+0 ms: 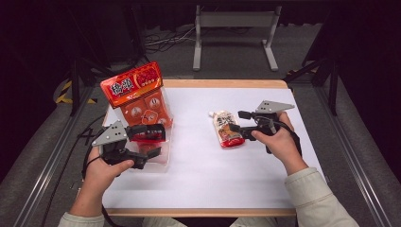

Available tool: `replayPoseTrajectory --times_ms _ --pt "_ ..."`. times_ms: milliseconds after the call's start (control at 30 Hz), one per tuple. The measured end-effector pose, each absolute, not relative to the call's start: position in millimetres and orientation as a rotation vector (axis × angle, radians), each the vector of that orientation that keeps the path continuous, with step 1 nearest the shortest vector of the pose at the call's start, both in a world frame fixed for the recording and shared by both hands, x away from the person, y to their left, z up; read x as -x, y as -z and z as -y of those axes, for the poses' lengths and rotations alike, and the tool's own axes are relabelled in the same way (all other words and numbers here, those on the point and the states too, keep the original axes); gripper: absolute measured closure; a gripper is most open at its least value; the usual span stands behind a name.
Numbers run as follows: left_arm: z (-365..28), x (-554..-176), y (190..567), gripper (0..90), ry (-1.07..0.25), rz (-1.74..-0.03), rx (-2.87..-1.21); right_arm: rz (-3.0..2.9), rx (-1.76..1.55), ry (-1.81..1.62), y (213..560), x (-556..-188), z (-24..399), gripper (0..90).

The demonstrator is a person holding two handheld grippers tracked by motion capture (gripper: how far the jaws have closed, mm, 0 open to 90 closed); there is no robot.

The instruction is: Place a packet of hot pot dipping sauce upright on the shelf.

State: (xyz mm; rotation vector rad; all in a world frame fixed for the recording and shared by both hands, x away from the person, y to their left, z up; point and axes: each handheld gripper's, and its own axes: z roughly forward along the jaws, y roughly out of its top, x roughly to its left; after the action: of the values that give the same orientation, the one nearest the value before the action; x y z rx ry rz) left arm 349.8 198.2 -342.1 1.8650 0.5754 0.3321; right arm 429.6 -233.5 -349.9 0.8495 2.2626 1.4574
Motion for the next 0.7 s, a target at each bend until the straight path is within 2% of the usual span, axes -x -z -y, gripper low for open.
replayPoseTrajectory --times_ms 333,700 --pt "-189 -348 355 7.7 -0.289 -0.583 -1.886 -2.307 -0.981 -1.309 370 -474 229 33.4" --pt "-188 -340 358 7.4 -0.312 -0.578 -1.891 -2.333 -1.076 -1.175 393 -513 223 32.2"
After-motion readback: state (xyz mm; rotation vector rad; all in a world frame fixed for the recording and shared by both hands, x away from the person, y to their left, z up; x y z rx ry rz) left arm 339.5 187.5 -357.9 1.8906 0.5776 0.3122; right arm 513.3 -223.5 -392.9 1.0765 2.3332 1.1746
